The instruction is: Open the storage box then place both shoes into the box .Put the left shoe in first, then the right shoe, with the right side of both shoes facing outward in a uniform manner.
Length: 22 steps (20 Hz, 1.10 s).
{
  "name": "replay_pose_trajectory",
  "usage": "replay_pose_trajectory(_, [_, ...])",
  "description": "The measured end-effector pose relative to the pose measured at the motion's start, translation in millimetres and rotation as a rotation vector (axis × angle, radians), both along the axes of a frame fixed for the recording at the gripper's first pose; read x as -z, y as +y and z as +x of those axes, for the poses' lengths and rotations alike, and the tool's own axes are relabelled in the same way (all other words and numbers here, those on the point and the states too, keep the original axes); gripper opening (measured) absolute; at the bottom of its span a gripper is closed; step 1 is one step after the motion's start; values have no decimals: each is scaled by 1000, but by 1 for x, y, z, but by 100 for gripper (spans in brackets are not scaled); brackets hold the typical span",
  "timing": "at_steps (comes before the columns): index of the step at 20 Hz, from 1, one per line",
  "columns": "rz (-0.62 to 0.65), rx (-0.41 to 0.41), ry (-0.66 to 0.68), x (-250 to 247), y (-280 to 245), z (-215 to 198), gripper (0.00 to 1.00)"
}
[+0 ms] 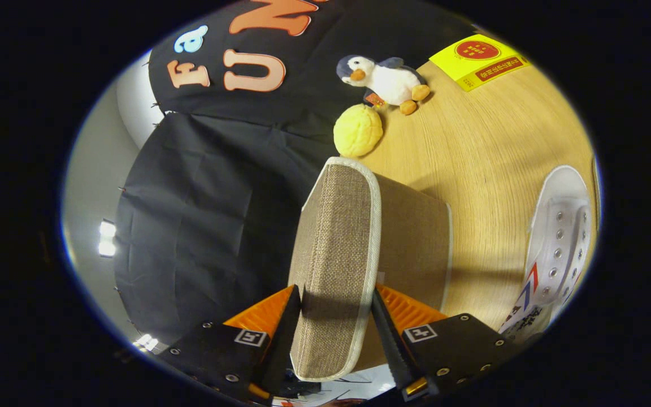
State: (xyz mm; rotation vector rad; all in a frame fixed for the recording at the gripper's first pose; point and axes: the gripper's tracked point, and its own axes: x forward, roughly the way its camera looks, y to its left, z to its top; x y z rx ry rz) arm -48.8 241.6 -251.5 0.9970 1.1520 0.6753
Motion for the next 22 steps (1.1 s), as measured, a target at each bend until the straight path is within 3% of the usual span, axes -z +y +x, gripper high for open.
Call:
replay_pose_trajectory(8, [43,37,-165,-91,22,18,41])
replay_pose_trajectory(10, [24,34,-225,-113,43,28,28])
replay_pose_trajectory(14, [12,-11,-316,-148,97,34,14])
replay_pose_trajectory(22, [-17,-116,-300,-138,217,30,15])
